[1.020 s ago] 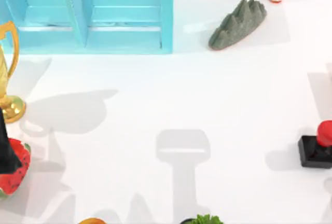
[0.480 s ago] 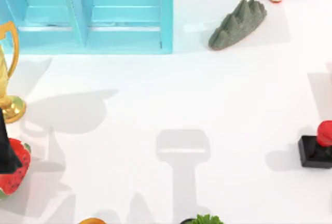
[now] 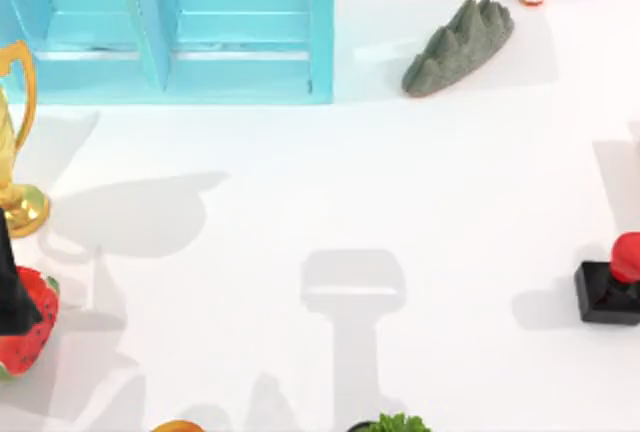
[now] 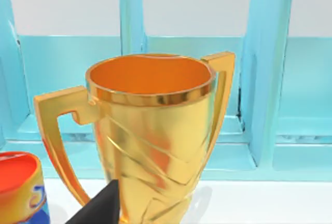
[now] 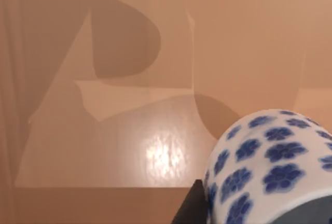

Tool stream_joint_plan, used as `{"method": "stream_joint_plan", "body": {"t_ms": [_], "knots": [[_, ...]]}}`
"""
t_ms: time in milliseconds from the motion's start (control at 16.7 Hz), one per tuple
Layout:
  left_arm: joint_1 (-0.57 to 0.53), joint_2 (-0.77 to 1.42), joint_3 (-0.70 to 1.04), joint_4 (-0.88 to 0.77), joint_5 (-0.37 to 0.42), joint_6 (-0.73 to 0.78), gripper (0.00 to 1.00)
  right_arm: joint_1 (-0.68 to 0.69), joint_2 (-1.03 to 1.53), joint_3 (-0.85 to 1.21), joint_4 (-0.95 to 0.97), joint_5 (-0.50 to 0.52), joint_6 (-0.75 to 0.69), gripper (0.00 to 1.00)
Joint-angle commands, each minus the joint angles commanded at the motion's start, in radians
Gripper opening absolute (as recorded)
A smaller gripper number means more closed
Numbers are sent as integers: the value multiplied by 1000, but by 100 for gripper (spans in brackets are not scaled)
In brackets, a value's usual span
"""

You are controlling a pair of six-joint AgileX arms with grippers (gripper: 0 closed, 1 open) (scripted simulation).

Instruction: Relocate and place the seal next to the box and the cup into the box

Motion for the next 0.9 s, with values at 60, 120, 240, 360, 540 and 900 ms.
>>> {"method": "stream_joint_plan", "body": {"t_ms": [60,120,240,360,540,900], "knots": [[0,0,0,0,0,0,100,0,0,0,0,0,0,0],[0,0,0,0,0,0,100,0,0,0,0,0,0,0],[0,0,0,0,0,0,100,0,0,0,0,0,0,15],[0,0,0,0,0,0,100,0,0,0,0,0,0,30],[0,0,0,0,0,0,100,0,0,0,0,0,0,53],[0,0,0,0,0,0,100,0,0,0,0,0,0,98]]}}
